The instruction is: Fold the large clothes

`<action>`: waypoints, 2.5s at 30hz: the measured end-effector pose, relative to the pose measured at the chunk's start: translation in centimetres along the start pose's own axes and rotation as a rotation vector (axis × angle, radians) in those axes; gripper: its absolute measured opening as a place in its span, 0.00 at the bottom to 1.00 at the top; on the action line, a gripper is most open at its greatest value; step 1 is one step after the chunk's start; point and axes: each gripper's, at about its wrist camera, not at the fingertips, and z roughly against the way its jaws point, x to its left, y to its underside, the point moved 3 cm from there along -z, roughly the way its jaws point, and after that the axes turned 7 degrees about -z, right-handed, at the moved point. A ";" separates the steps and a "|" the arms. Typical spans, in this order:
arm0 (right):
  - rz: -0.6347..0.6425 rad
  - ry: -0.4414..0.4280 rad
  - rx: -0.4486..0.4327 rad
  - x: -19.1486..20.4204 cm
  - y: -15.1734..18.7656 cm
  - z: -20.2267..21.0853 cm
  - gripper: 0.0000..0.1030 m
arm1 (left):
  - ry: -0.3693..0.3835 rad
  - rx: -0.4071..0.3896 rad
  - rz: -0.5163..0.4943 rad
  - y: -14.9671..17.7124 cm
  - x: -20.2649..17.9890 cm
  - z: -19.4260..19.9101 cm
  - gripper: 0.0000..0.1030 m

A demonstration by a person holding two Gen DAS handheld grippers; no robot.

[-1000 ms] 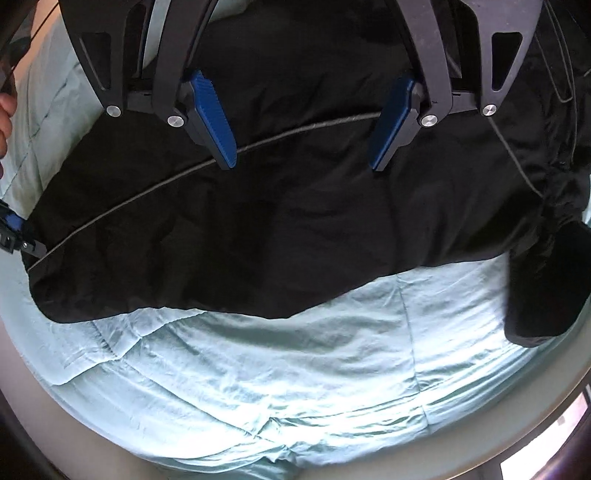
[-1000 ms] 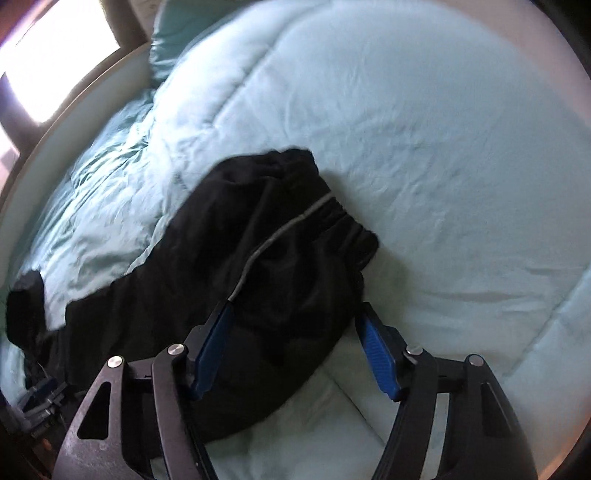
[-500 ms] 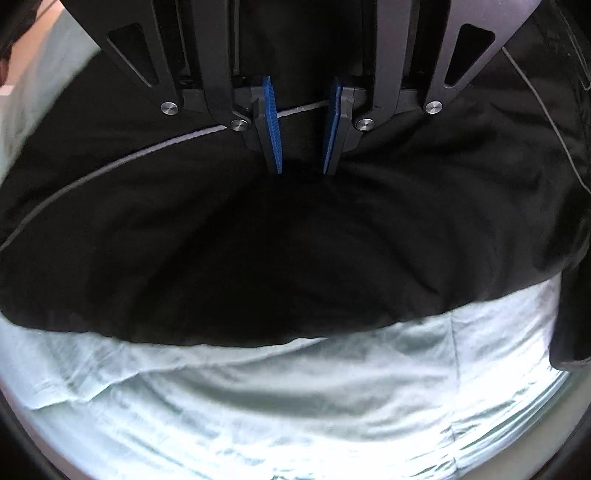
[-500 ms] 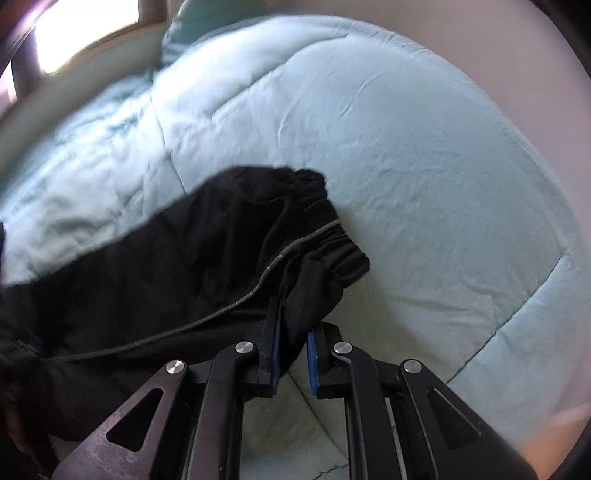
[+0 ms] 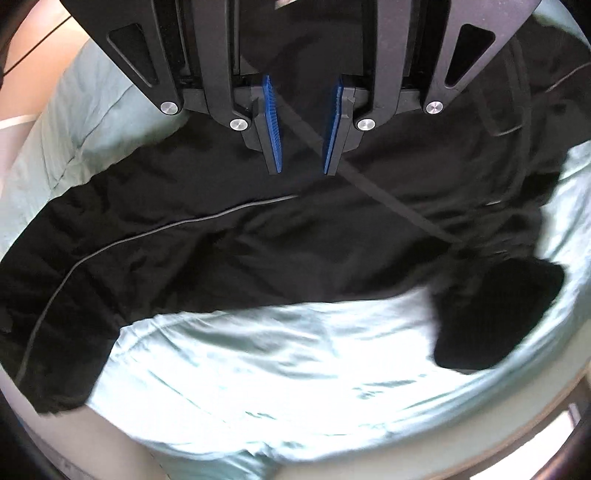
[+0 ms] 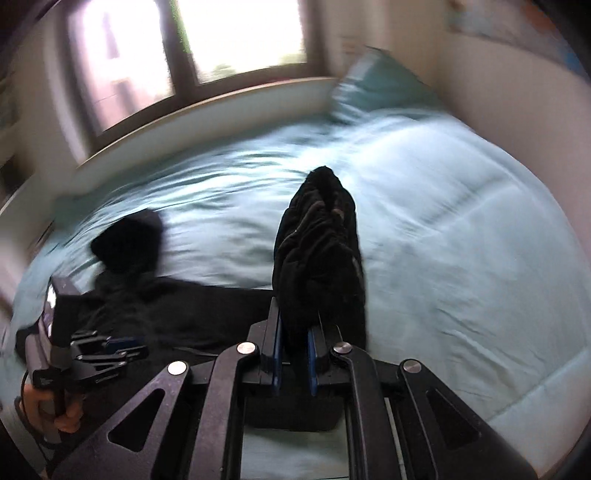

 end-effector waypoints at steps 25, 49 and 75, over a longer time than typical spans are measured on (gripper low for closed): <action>0.458 -0.224 0.615 42.3 21.4 -21.5 0.32 | -0.153 0.066 0.479 23.1 26.6 6.1 0.23; 0.136 0.047 0.517 18.6 14.8 -17.5 0.47 | 0.336 -0.037 0.542 13.5 25.2 -4.7 0.18; 0.283 0.040 0.503 28.0 15.6 -21.4 0.68 | -0.124 -0.078 0.508 20.3 30.8 5.6 0.47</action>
